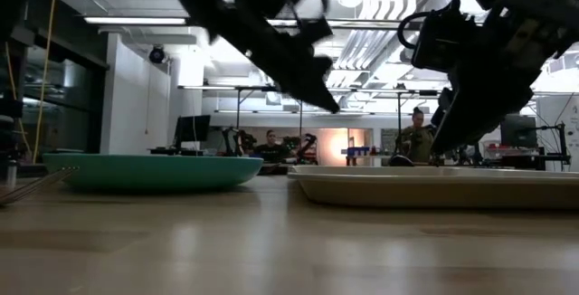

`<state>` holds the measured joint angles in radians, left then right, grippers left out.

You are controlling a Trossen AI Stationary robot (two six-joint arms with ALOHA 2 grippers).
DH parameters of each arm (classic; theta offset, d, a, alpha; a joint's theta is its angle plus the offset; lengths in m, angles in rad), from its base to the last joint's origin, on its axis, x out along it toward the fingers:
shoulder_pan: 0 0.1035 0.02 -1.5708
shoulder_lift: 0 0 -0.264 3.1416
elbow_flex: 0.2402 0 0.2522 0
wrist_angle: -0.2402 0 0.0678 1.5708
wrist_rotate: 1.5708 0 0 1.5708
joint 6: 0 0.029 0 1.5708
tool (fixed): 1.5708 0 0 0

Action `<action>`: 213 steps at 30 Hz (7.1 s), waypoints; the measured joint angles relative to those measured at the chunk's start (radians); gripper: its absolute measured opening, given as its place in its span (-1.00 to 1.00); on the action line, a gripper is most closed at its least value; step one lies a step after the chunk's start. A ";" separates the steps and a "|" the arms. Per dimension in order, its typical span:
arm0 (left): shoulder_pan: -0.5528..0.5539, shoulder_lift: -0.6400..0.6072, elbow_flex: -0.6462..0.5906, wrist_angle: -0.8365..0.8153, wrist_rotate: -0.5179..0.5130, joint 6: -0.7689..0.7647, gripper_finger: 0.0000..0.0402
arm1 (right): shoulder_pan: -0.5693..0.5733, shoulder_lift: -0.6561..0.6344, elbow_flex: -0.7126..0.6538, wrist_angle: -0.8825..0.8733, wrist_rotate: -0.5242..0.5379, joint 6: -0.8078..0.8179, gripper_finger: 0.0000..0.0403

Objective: Pick and place plate/cup/fork/spoon on tray
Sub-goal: Adjust the gray serving tray, then put the green plate to the middle of the gray serving tray

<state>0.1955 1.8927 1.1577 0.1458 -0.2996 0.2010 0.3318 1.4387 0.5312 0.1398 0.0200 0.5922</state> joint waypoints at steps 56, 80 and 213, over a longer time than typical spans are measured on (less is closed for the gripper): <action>0.039 0.280 0.194 -0.326 -0.098 -0.091 -1.00 | 0.000 0.006 0.003 -0.618 0.324 0.473 -1.00; -0.183 0.285 0.191 -0.249 -0.003 -0.131 -1.00 | -0.209 0.017 -0.010 -0.836 0.547 0.457 -1.00; -0.136 -0.139 -0.127 -1.094 0.103 -0.018 0.08 | 0.040 -0.238 -0.089 -0.530 0.658 0.162 -1.00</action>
<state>0.0590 1.7535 1.0312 -0.9486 -0.1966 0.1831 0.3721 1.2011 0.4419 -0.3903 0.6780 0.7544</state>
